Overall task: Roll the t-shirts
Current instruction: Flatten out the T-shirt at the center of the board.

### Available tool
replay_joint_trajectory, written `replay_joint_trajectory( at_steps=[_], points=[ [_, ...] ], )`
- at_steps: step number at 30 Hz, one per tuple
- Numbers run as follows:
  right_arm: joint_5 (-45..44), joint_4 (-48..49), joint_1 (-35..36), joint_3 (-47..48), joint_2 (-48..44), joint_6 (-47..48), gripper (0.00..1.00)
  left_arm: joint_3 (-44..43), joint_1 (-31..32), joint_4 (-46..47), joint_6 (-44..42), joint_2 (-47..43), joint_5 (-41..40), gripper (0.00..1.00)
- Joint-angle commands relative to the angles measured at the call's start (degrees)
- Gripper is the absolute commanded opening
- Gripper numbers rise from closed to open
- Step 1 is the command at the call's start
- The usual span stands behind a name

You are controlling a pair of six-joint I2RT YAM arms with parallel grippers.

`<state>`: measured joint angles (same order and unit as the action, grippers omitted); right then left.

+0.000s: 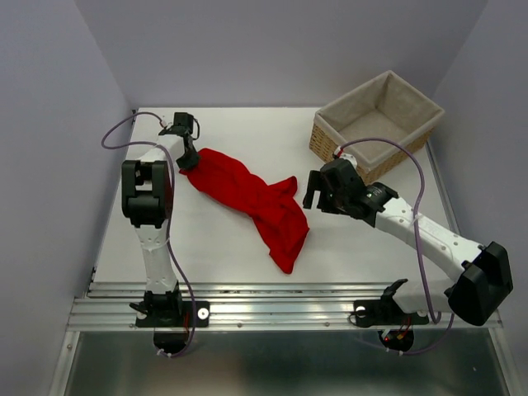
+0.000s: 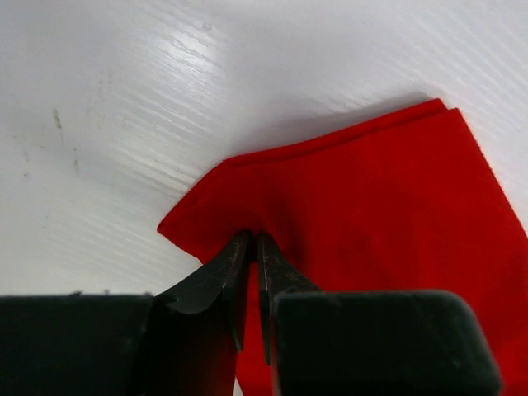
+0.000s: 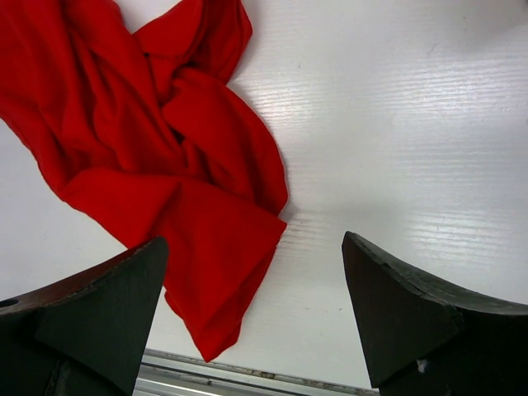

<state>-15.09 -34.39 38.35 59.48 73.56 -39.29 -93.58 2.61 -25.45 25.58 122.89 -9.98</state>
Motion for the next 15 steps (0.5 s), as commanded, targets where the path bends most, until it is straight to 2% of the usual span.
replay_joint_trajectory(
  at_steps=[1,2,3,10,15],
  points=[
    [-1.7,-0.4,0.4,-0.1,-2.4,-1.0,0.92,-2.7,0.4,-2.2,-0.9,0.2,-1.7,0.15],
    [-1.8,-0.5,0.4,-0.1,-2.5,-1.1,0.91,-2.7,0.4,-2.1,-1.1,0.1,-1.8,0.13],
    [-1.9,-0.5,0.4,-0.1,-2.4,-1.1,0.92,-2.7,0.4,-2.2,-1.1,0.1,-1.8,0.01],
    [-1.1,-0.5,0.4,0.3,-2.0,-0.7,0.91,-2.3,0.4,-4.0,-2.2,-3.1,-3.0,0.0],
    [0.0,1.1,4.9,0.4,0.0,-0.8,0.92,2.3,0.4,-3.3,-2.6,-11.6,-4.3,0.0]
  ],
)
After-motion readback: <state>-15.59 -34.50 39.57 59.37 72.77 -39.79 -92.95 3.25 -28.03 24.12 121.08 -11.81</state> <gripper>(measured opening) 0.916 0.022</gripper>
